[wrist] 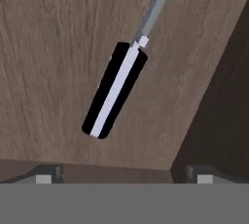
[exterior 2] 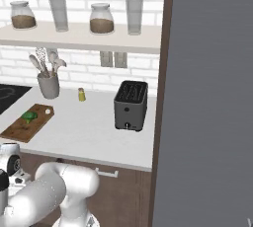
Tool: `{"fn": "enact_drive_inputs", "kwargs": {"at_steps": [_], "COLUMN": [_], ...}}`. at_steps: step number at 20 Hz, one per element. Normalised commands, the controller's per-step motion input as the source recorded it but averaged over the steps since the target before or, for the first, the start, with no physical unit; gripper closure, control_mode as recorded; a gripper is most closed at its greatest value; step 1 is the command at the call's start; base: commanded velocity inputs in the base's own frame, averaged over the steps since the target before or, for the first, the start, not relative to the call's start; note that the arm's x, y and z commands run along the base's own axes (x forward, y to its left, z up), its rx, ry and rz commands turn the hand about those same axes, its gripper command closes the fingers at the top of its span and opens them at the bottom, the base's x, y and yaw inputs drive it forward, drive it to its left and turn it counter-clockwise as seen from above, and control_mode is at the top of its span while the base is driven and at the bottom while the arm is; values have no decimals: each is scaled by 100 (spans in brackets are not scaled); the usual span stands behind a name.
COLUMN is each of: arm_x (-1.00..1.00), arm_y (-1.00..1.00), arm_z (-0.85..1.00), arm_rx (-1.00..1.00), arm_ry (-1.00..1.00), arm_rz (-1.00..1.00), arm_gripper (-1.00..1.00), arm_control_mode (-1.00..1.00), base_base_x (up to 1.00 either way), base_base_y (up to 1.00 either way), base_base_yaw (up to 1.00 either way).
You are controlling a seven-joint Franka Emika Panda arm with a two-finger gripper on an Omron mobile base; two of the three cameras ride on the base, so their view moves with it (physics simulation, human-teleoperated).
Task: Place the appropriate cutting tool for cutting the broccoli skin on the cutting board.
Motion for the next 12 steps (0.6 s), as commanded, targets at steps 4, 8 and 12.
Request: {"fn": "enact_drive_inputs", "kwargs": {"at_steps": [4,8,12], "arm_x": [-12,-2,0], "arm_y": [-25,-11,5], "arm_z": [-10,-14,0], "arm_rx": [1,0,0], "arm_ry": [-9,-12,-10], "arm_rz": [-5,-8,-13], "arm_gripper": [-100,-100,-100], "arm_control_mode": [-100,-100,-100], "base_base_x": [0,0,0], "base_base_y": [0,0,0], "base_base_yaw": [0,0,0]}}
